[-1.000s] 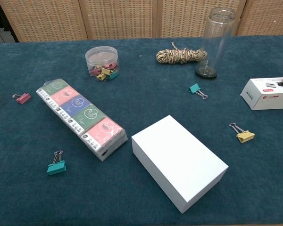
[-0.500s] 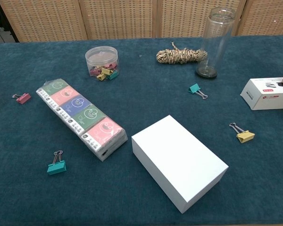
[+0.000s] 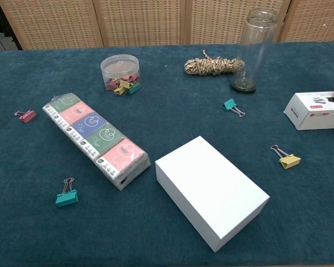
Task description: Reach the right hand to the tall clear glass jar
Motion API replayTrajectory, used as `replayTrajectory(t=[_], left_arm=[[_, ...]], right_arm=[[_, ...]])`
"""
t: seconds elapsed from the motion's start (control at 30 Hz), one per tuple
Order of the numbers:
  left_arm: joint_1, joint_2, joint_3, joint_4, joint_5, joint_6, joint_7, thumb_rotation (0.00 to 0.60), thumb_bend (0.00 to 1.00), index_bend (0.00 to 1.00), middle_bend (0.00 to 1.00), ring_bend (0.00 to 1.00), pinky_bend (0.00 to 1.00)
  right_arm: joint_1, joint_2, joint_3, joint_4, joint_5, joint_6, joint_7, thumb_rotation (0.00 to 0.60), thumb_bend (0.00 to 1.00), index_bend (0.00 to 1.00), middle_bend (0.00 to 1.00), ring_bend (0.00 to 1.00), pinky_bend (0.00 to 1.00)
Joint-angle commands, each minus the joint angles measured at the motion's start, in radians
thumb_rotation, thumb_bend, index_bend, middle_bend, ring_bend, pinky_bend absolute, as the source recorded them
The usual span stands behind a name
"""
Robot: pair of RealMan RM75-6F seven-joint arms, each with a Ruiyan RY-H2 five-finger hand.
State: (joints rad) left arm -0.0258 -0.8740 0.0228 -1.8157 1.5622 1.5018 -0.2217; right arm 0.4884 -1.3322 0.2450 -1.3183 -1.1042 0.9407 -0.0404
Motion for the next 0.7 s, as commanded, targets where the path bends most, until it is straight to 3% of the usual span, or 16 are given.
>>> replayTrajectory(t=[0.03,0.7], left_arm=[[0.0,0.0,0.0,0.001,0.0,0.001,-0.001,0.6,0.12,0.0,0.0,0.0,0.0],[0.004,-0.002,0.0,0.0,-0.001,0.005,0.002,0.6,0.12,0.0,0.0,0.0,0.0]], right_arm=[[0.001,0.0,-0.001,0.002,0.0,0.001,0.007,0.6,0.32,0.43,0.0,0.0,0.0],[0.024,-0.007,-0.016,0.03,0.042,-0.032,-0.014,0.6,0.39,0.48,0.0,0.0,0.0]])
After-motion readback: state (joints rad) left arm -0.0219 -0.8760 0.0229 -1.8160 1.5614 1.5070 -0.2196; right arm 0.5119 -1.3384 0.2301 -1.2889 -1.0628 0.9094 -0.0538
